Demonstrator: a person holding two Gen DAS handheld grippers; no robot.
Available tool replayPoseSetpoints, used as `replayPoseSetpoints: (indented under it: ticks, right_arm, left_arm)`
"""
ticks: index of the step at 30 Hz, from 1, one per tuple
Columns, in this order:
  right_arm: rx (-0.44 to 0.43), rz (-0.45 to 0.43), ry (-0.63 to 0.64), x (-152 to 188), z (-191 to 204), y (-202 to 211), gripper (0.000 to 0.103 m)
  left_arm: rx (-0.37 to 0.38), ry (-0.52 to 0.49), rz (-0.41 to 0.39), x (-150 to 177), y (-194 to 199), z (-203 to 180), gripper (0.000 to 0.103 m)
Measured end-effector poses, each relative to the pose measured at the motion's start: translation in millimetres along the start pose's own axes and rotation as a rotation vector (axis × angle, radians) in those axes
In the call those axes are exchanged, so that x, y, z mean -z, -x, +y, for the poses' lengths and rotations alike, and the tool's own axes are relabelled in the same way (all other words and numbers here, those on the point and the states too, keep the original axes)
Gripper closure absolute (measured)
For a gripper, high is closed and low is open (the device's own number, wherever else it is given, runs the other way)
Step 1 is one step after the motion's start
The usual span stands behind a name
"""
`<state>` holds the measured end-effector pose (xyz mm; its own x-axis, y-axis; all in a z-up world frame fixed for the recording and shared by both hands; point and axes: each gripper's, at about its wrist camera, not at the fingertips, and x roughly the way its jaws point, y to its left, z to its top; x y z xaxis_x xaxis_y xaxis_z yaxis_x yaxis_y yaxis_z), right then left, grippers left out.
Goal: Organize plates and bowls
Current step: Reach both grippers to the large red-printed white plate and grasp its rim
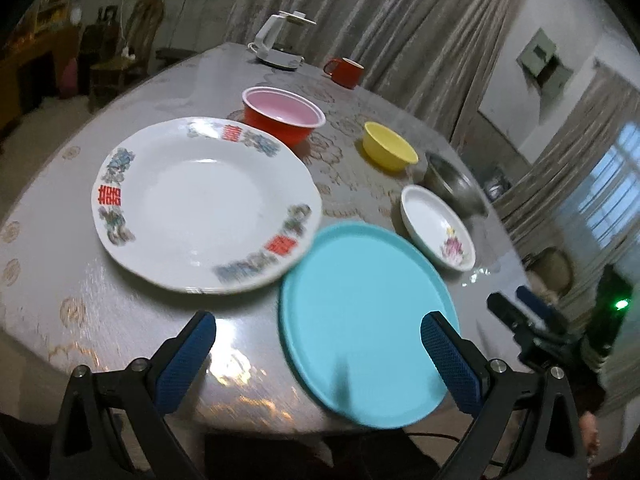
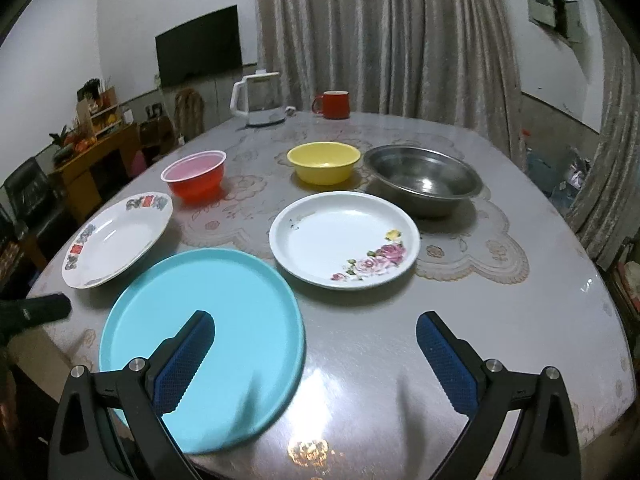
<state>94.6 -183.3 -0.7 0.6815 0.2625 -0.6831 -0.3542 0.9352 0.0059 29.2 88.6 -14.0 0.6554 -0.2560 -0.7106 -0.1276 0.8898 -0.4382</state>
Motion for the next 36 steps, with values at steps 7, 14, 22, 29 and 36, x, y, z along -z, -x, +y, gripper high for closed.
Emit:
replayPoseSetpoints:
  ticks: [7,14,22,29,36]
  right_arm:
    - [-0.039,0.007,0.036,-22.2,18.5,-8.2,0.002]
    - [-0.177,0.061,0.006,-54.3,42.3,-38.9,0.016]
    - [-0.266,0.115,0.053,-78.0,85.6,-79.2,0.032]
    - [-0.341,0.219,0.018,-85.3,105.3,-124.5,0.045]
    - [-0.384,0.277,0.007,-87.6,120.1,-154.6,0.053]
  left_arm:
    - [0.044,0.075,-0.033,-36.4,5.6,54.8,0.0]
    - [0.019,0.101,-0.099,-60.8,16.2,99.5,0.001]
    - [0.065,0.119,-0.09,-66.1,12.9,131.9,0.016]
    - [0.074,0.117,-0.062,-62.2,0.2,138.4,0.023]
    - [0.069,0.085,-0.021,-60.5,-12.7,141.7,0.043]
